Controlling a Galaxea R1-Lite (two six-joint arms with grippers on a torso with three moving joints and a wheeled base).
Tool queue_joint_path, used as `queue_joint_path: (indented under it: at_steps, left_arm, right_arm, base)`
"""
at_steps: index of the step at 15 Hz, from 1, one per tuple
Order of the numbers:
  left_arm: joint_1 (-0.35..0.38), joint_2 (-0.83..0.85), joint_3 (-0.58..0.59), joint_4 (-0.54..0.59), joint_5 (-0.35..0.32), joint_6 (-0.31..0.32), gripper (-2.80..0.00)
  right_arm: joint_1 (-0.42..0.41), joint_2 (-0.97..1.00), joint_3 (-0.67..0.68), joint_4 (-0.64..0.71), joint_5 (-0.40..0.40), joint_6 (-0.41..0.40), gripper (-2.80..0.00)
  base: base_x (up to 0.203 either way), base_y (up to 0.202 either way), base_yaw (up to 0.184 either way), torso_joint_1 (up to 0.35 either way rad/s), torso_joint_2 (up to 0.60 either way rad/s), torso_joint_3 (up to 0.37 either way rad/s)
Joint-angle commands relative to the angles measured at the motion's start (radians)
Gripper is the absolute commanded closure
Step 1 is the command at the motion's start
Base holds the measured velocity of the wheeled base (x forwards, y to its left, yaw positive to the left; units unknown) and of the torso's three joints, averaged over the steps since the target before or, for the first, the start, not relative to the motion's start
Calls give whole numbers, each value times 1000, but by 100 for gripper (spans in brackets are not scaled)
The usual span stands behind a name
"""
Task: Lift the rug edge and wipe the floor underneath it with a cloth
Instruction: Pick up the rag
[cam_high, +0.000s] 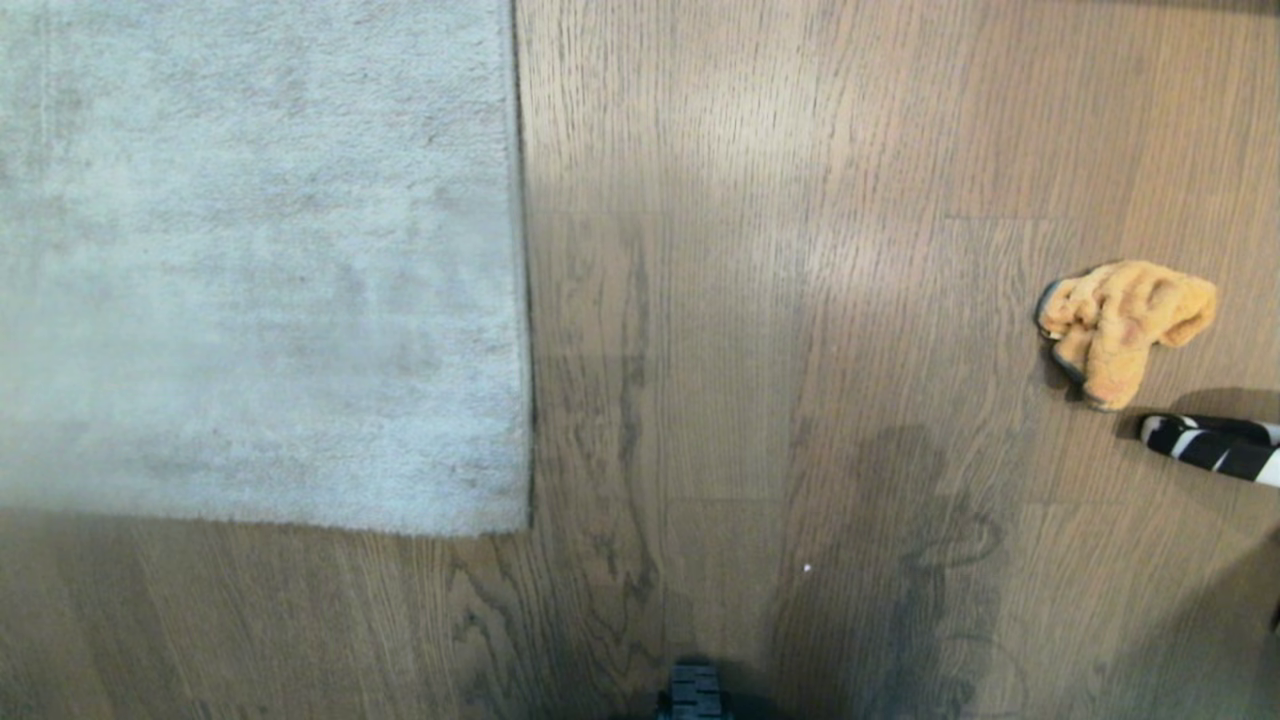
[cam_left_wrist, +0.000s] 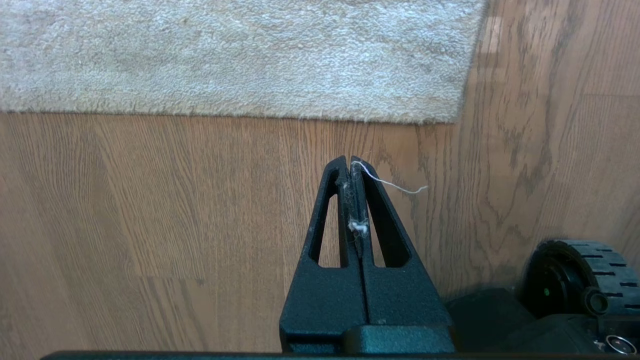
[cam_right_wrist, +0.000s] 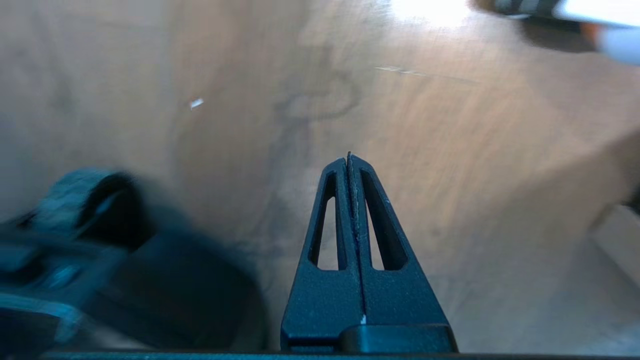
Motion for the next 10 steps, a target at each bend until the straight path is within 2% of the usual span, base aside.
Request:
queue_joint_path:
  at_steps: [1, 6, 10]
  left_arm:
    - [0, 0, 0, 0, 0, 0, 0]
    - [0, 0, 0, 0, 0, 0, 0]
    - [0, 0, 0, 0, 0, 0, 0]
  right_arm:
    - [4, 84, -35, 16, 27, -2, 0]
    - [72, 268, -116, -6, 38, -2, 0]
    - [95, 425, -141, -125, 39, 1, 0]
  base:
    - [0, 0, 0, 0, 0, 0]
    - [0, 0, 0, 0, 0, 0]
    - [0, 0, 0, 0, 0, 0]
